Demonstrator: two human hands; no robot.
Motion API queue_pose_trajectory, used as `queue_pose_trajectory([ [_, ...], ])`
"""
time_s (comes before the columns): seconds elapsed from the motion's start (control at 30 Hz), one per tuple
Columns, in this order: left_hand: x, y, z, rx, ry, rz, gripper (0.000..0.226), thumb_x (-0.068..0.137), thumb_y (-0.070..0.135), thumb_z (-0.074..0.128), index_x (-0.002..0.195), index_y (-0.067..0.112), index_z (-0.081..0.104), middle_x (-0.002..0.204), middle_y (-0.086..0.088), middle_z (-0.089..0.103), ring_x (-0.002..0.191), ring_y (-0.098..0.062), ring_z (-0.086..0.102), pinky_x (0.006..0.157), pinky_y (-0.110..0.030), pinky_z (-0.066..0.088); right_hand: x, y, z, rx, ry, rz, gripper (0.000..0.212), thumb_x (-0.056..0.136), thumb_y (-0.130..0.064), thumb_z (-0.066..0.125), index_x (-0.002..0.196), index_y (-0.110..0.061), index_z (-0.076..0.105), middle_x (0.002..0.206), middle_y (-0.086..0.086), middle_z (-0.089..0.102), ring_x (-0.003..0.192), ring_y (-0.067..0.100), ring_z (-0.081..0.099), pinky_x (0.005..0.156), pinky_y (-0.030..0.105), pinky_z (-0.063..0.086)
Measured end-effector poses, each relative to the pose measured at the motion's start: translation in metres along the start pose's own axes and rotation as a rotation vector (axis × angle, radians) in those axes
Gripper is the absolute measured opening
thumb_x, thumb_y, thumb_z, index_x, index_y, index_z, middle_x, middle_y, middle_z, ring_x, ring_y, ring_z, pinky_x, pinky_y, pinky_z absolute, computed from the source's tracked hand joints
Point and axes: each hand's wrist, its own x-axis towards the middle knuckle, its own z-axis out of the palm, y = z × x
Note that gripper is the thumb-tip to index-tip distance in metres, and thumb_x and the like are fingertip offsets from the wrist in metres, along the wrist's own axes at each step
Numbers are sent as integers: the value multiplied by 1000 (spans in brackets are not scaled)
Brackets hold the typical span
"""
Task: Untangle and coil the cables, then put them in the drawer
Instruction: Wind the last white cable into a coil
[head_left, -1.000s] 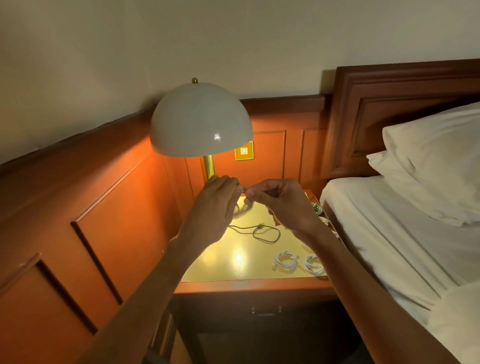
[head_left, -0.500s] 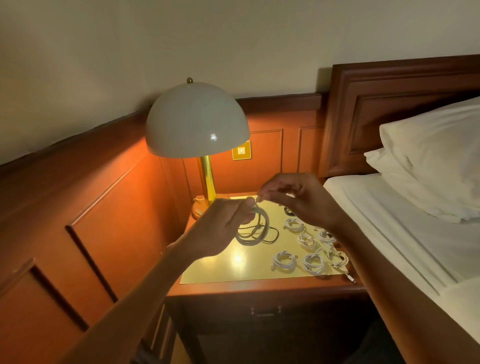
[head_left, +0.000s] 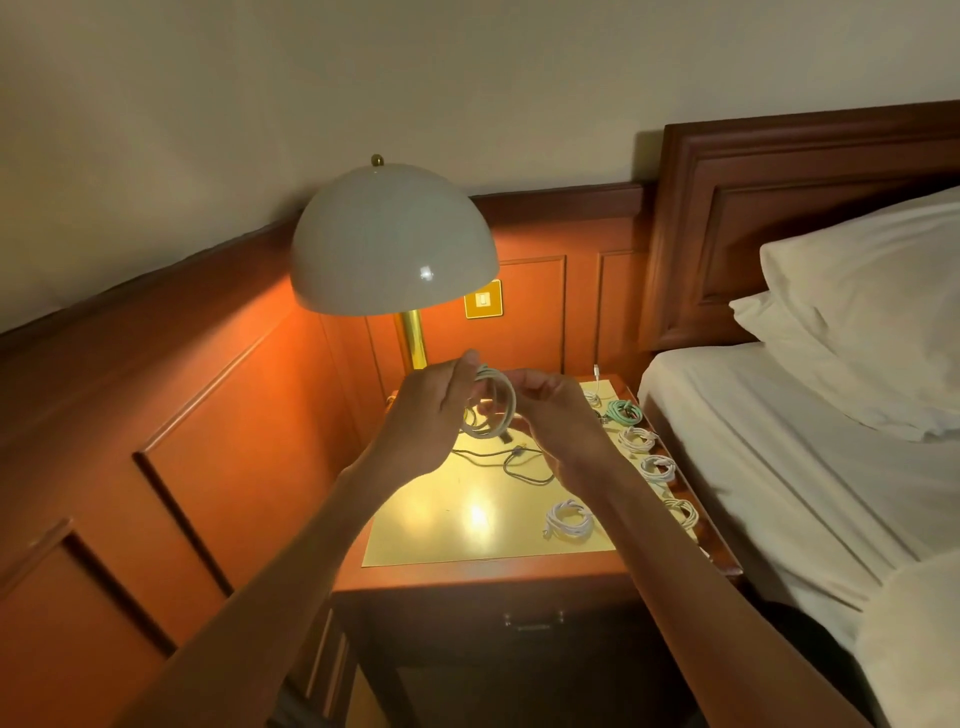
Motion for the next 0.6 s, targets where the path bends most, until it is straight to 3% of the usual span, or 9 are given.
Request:
queue_pose_trajectory([
  [0.1, 1, -6, -3, 85, 55, 4, 46, 105, 32, 34, 60, 26, 41, 48, 9, 36, 44, -7, 41, 48, -16, 28, 0, 2, -1, 48, -69, 126, 22, 97, -23, 61, 104, -8, 76, 105, 12, 76, 99, 24, 71, 85, 35, 52],
  [0.2, -1, -9, -3, 177, 49, 39, 46, 106, 30, 34, 60, 29, 40, 47, 11, 36, 43, -5, 46, 46, -13, 30, -1, 4, -3, 146, -125, 249, 51, 92, -47, 58, 116, -4, 70, 114, 14, 73, 112, 29, 68, 96, 42, 50],
  [0.27, -2, -11, -4, 255, 34, 61, 44, 106, 31, 33, 63, 27, 43, 49, 10, 42, 45, -6, 48, 47, -14, 31, -3, 4, -5, 117, -136, 234, 48, 89, -43, 63, 114, -2, 70, 113, 15, 73, 111, 28, 68, 96, 41, 49],
  [0.37, -3, -18, -6, 392, -16, 102, 44, 106, 34, 30, 75, 19, 56, 64, 1, 61, 57, -9, 60, 54, -29, 48, -1, 3, -6, 88, -120, 277, 33, 92, -26, 67, 112, 0, 70, 110, 15, 74, 105, 28, 70, 88, 33, 53],
  [0.43, -6, -22, -7, 458, -31, 125, 41, 104, 33, 33, 87, 14, 64, 74, -2, 67, 66, -13, 64, 61, -30, 54, 2, 4, -4, 94, -130, 336, 33, 94, -22, 64, 116, 3, 66, 104, 14, 74, 98, 26, 69, 87, 33, 53],
  [0.53, -7, -28, -3, 531, -1, 188, 24, 101, 16, 50, 110, 4, 69, 101, -12, 72, 93, -25, 67, 84, -33, 51, 3, 5, 3, 80, -137, 387, 24, 99, -21, 58, 107, 0, 66, 98, 10, 71, 96, 26, 64, 86, 35, 51],
  [0.6, -8, -30, -1, 513, 23, 169, 26, 100, 19, 50, 111, 4, 69, 103, -10, 72, 93, -20, 65, 85, -28, 49, 4, 9, 5, 42, -125, 406, 23, 101, -23, 56, 107, -4, 68, 108, 12, 71, 108, 30, 62, 90, 37, 49],
])
